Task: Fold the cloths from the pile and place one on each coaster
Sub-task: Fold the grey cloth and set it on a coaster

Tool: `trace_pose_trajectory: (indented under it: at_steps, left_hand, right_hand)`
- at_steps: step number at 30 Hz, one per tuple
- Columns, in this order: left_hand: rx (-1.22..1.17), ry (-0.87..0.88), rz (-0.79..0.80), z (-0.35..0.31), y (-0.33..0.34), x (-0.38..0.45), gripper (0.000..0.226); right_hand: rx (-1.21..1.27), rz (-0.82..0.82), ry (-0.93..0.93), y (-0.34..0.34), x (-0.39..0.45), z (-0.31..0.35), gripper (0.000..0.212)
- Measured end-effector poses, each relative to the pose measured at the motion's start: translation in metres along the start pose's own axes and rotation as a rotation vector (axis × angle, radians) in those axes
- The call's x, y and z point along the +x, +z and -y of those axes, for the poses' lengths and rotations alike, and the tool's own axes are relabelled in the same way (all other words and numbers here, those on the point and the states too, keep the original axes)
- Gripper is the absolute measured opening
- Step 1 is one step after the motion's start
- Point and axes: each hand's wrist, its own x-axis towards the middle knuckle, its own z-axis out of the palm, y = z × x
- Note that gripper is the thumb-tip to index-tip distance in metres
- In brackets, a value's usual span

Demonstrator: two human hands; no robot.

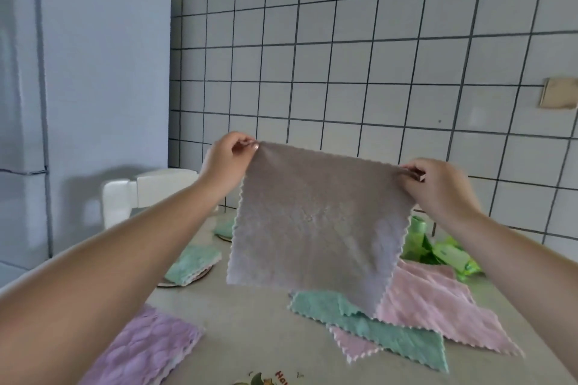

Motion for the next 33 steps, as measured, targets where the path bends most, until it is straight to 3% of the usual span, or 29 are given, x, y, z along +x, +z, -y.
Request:
trace_pose_trajectory:
  at_steps: [3,8,13,15,16,18,19,22,26,33]
  left_hand:
    - [-0.177,-0.01,-0.038,-0.014,-0.018,-0.034,0.01]
    - [-0.311,-0.064,0.014,-0.02,-0.067,-0.124,0.015]
    - [-0.342,-0.251,0.165,0.001,-0.088,-0.223,0.018]
    - [-0.318,-0.344,0.212,0.007,-0.093,-0.254,0.01]
    - [-0.316,-0.391,0.237,0.009,-0.096,-0.266,0.005]
    - [-0.292,-0.459,0.283,0.012,-0.102,-0.287,0.028]
    - [-0.285,-0.491,0.286,0.012,-0.105,-0.296,0.028]
    - [-0.254,-0.588,0.351,0.008,-0.11,-0.319,0.003]
    - [-0.282,-0.716,0.409,0.008,-0.112,-0.344,0.017]
    - [-0.302,-0.854,0.449,0.008,-0.113,-0.346,0.017]
  right_hand:
    - [0.1,-0.011,0.014,-0.008,-0.028,0.007,0.012]
    - [0.554,0.004,0.197,-0.02,-0.105,0.016,0.01]
    - [0.852,0.246,0.484,-0.015,-0.189,0.007,0.034]
    - [0.932,0.321,0.604,-0.005,-0.22,0.003,0.02]
    - [0.954,0.371,0.682,-0.001,-0.235,-0.001,0.023]
    - [0.991,0.513,0.819,0.002,-0.262,-0.005,0.019]
    - [1.01,0.586,0.859,-0.001,-0.273,-0.005,0.024]
    - [0.982,0.702,0.889,-0.01,-0.294,-0.011,0.066]
    - [0.923,0.781,0.937,-0.018,-0.301,-0.015,0.088]
    - [0.995,0.847,0.969,-0.02,-0.304,-0.011,0.04]
